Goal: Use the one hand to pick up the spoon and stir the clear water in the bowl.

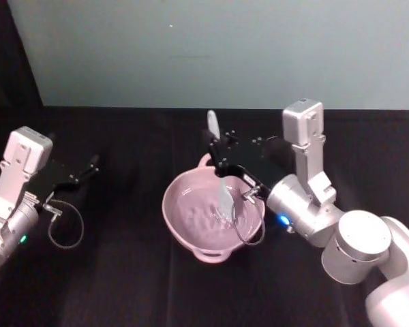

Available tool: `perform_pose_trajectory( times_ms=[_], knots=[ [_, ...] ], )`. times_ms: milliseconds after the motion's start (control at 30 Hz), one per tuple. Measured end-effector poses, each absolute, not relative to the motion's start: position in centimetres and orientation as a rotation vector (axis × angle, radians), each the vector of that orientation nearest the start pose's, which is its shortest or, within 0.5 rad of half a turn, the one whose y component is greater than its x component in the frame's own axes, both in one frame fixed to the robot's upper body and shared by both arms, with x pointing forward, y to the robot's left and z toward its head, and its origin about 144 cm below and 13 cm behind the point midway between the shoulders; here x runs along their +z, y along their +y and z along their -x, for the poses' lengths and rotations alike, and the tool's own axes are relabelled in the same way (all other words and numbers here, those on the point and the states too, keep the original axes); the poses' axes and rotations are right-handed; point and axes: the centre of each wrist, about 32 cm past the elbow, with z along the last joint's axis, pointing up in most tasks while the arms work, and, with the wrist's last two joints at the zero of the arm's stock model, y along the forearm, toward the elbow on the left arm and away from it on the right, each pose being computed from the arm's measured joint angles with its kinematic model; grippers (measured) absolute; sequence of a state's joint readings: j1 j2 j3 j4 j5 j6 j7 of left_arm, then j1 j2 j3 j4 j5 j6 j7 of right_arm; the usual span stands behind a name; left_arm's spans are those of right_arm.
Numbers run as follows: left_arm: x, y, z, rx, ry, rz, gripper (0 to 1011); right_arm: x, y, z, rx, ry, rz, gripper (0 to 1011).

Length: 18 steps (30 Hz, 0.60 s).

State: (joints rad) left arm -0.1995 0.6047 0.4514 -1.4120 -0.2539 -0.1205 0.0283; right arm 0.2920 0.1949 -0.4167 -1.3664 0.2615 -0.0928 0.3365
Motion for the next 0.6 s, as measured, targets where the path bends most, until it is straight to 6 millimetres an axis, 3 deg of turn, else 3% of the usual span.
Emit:
perform_pose_trajectory(
  times_ms=[333, 600],
  knots=[
    [114.0, 31.0, -48.9, 1.248, -0.285, -0.304, 1011, 116.8, -19.5, -50.0, -0.869, -0.075, -0.036, 114],
    [114.0, 31.0, -48.9, 1.248, -0.285, -0.304, 1011, 117.3, -20.1, -48.1, -0.822, -0.039, -0.058, 113]
  ],
)
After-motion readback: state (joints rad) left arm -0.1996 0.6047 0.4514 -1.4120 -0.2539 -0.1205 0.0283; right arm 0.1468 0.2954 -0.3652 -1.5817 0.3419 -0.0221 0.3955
